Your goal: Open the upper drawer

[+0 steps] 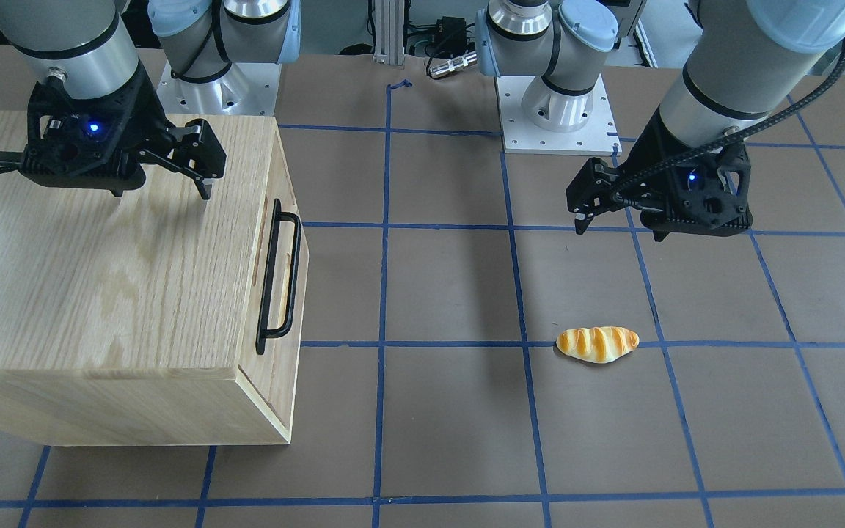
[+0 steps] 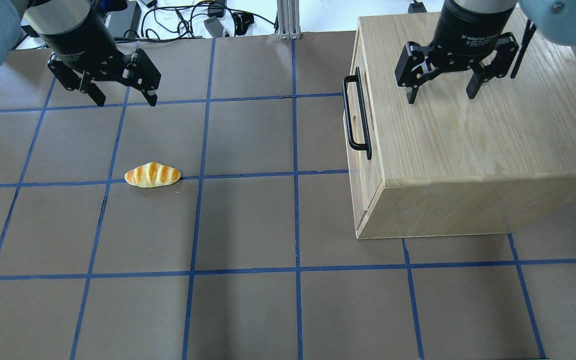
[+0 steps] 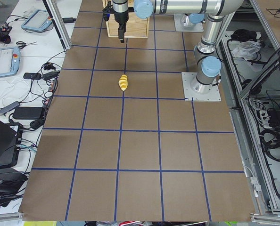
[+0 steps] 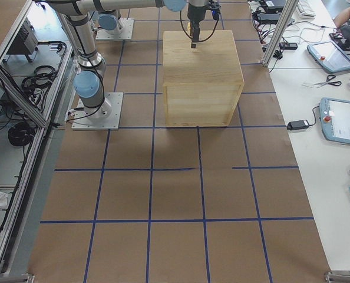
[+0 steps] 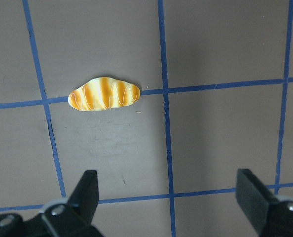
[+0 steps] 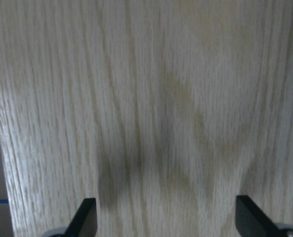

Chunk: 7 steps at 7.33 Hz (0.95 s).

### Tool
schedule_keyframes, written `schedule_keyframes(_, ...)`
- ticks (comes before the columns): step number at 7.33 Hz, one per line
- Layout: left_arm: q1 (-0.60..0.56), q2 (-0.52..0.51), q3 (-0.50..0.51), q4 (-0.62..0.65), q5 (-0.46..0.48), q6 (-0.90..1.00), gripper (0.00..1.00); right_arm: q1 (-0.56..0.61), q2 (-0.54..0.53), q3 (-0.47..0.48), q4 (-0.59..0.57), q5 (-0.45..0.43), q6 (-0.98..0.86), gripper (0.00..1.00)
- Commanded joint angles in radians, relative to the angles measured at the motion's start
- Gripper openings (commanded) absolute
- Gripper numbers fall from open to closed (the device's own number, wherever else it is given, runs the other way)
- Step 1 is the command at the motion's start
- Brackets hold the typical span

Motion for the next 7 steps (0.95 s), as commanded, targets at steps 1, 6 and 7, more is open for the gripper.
schedule_keyframes(1, 0.001, -0.001, -0.002, 0.001, 0.001, 0.0, 1.0, 0.001, 0.0, -0.001, 0.0, 0.0, -0.001, 1.0)
schedule_keyframes(6, 0.007, 0.004, -0.009, 0.004, 0.0, 0.002, 1.0, 0.001, 0.0, -0.001, 0.0, 0.0, -0.001, 1.0)
schedule_keyframes(7, 0.012, 0.019, -0.028, 0.007, 0.003, 0.0, 1.0, 0.001, 0.0, -0.001, 0.0, 0.0, 0.0, 1.0)
